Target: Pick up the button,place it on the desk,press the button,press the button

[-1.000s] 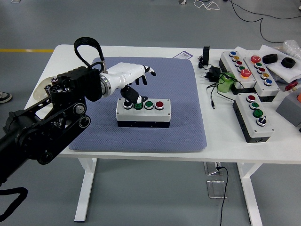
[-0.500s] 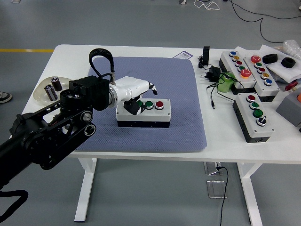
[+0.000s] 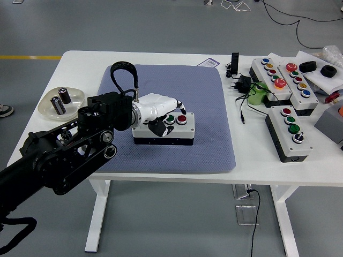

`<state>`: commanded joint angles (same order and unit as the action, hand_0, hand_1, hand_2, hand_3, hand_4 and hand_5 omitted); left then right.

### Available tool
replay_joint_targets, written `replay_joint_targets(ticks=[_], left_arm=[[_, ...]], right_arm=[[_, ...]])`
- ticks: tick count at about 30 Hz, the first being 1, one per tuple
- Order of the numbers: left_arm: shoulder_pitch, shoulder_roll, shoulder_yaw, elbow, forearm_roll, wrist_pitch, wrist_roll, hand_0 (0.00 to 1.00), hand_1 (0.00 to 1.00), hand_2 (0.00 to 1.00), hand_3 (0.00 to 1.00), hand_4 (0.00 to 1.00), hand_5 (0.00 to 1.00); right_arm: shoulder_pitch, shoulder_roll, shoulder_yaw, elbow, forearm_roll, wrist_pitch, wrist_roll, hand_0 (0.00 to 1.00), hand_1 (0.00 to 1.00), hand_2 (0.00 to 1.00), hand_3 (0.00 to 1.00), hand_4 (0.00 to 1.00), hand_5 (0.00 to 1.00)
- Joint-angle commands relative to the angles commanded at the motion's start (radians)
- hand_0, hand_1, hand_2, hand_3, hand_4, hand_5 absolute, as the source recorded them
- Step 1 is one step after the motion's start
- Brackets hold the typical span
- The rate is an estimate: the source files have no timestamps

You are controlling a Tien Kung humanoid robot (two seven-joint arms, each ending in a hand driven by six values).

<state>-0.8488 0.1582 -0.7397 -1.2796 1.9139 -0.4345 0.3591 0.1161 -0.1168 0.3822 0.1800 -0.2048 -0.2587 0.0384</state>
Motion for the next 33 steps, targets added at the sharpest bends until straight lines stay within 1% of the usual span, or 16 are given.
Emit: replay_joint_targets(ticks=[3, 17, 24, 30, 33], left_arm=[[-0.003, -0.005, 0.007, 0.015, -0.005, 0.001, -0.001, 0.002, 0.026, 0.071, 0.845, 0.549, 0.002], [0.0, -0.008, 0.048, 0.042, -0.009, -0.016, 0.006, 0.006, 0.03, 0.075, 0.848, 0.553, 0.002], [0.0, -0.007, 0.049, 0.052, -0.011, -0.014, 0.005, 0.006, 0.031, 0.075, 0.849, 0.552, 0.002], [0.004, -0.005, -0.004, 0.034, 0.001, -0.01, 0.005, 0.004, 0.031, 0.075, 0.85, 0.55, 0.002], [0.002, -0.001, -0.041, 0.019, 0.012, -0.023, 0.01, 0.004, 0.031, 0.075, 0.85, 0.55, 0.002]], right_arm=[[0.0, 0.0, -0.001, 0.0, 0.0, 0.0, 0.0, 0.695, 0.631, 0.679, 0.662, 0.385, 0.364], [-0.001, -0.001, 0.004, 0.0, -0.005, 0.001, 0.001, 0.695, 0.63, 0.679, 0.662, 0.385, 0.364], [-0.001, -0.001, 0.008, 0.0, -0.009, 0.0, 0.0, 0.693, 0.63, 0.68, 0.661, 0.385, 0.364], [-0.001, -0.001, 0.007, 0.0, -0.008, 0.0, 0.0, 0.695, 0.629, 0.68, 0.663, 0.385, 0.364], [-0.001, -0.001, 0.007, 0.0, -0.007, 0.0, 0.0, 0.695, 0.629, 0.68, 0.663, 0.385, 0.364]])
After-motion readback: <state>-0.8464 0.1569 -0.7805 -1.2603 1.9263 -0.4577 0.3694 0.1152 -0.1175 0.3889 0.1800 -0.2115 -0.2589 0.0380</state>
